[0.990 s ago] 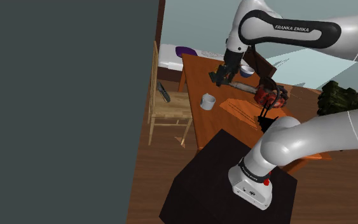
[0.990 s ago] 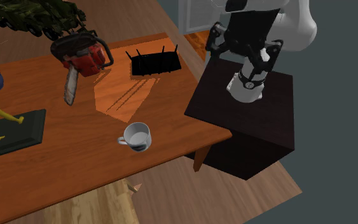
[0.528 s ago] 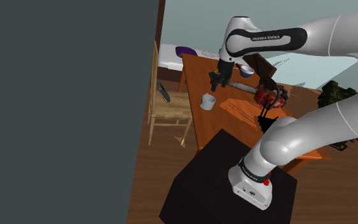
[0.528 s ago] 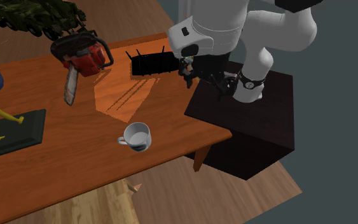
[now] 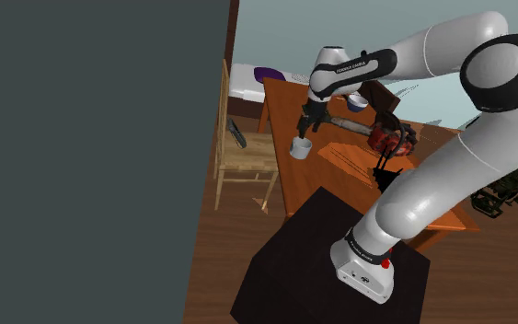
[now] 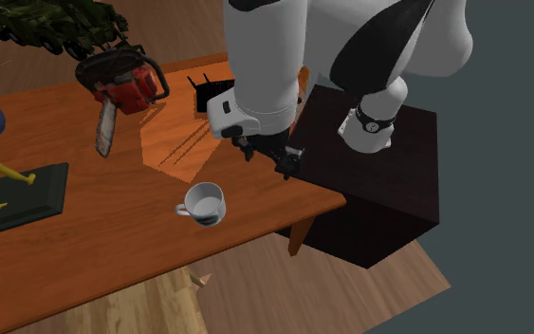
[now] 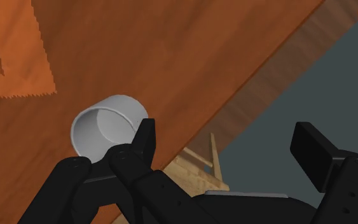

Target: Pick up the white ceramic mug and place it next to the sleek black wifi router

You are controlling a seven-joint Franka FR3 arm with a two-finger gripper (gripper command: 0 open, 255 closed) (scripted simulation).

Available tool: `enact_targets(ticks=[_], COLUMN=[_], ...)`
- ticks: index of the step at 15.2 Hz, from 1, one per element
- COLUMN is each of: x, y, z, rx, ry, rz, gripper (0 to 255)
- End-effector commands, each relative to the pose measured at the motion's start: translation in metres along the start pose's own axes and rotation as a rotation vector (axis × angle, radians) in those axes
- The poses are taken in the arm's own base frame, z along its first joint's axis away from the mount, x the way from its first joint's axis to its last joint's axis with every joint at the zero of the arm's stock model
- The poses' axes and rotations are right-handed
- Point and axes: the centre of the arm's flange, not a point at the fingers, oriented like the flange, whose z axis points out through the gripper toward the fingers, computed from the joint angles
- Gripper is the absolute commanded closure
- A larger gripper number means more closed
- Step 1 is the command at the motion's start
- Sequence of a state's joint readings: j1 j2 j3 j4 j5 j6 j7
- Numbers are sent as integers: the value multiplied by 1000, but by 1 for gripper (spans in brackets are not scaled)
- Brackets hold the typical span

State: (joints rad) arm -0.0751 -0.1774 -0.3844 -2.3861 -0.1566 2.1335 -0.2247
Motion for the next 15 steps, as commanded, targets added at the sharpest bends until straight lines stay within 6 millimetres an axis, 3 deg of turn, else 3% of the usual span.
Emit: enact_targets(ticks=[1, 13, 15], x=[14, 96, 99], y=[13, 90, 92], z=[21, 131, 140], rx=[-4, -19, -19], ry=[0, -4, -4], rz=[-2, -17, -17], gripper=[0, 0, 0])
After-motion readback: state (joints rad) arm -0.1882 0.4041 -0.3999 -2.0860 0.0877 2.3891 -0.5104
